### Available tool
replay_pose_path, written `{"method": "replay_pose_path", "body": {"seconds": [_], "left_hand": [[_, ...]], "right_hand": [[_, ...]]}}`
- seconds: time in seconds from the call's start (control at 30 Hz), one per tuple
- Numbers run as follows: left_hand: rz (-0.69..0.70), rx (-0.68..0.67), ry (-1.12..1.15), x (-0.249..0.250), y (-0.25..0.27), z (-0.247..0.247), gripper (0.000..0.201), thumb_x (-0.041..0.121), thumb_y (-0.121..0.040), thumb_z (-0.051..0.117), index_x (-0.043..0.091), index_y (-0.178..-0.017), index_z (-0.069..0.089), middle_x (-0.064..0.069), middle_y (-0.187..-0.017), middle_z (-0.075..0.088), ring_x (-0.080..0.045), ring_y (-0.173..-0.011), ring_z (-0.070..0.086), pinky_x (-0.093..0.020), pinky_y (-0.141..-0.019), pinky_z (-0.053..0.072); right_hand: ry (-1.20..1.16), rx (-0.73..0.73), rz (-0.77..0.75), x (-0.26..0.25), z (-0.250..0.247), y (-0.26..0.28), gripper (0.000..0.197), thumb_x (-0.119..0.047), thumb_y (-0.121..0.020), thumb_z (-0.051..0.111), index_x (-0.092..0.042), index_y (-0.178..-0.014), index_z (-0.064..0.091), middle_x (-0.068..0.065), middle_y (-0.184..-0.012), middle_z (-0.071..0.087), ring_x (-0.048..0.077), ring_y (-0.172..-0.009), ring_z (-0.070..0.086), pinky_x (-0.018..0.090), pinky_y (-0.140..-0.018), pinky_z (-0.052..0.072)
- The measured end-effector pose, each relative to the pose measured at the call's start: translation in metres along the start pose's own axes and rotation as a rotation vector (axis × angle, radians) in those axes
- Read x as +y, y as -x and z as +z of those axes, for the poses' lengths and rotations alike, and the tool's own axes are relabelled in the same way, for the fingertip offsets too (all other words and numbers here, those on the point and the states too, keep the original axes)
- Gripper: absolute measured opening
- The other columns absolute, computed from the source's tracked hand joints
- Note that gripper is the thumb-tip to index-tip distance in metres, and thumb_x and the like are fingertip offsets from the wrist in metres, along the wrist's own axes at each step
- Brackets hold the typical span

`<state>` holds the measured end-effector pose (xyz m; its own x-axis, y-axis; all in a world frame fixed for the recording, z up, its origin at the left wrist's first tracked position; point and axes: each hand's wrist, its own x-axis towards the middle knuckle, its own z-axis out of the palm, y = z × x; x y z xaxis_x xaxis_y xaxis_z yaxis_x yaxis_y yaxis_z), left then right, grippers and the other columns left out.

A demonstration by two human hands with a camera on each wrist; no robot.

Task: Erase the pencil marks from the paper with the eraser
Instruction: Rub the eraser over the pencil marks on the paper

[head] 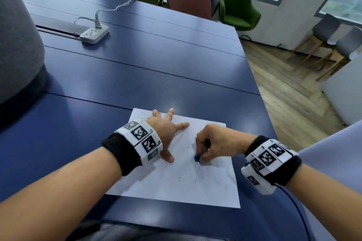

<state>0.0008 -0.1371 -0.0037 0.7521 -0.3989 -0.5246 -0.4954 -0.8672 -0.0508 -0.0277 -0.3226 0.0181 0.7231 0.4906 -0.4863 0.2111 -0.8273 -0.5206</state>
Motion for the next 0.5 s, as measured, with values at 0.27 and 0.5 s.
{"method": "replay_pose_path", "body": {"seconds": [0.27,0.5], "left_hand": [[-0.005,-0.01,0.007,0.0,0.0,-0.002,0.122,0.06,-0.068,0.078,0.05,-0.149,-0.012,-0.008,-0.162,-0.017,-0.052,-0.143,0.005,-0.055,-0.105,0.036],[0.002,-0.001,0.012,-0.001,0.0,-0.001,0.122,0.06,-0.066,0.08,0.05,-0.15,-0.008,-0.009,-0.162,-0.013,-0.051,-0.143,0.008,-0.054,-0.104,0.037]], "right_hand": [[0.108,-0.125,0.003,-0.002,0.009,0.016,0.007,-0.01,-0.072,0.079,-0.012,-0.076,0.073,-0.006,-0.078,0.068,0.001,-0.059,0.053,0.009,-0.055,0.039],[0.062,0.071,-0.01,0.001,0.022,0.023,0.022,-0.01,-0.071,0.077,-0.025,-0.064,0.062,-0.003,-0.076,0.061,0.009,-0.065,0.053,0.027,-0.061,0.047]]}}
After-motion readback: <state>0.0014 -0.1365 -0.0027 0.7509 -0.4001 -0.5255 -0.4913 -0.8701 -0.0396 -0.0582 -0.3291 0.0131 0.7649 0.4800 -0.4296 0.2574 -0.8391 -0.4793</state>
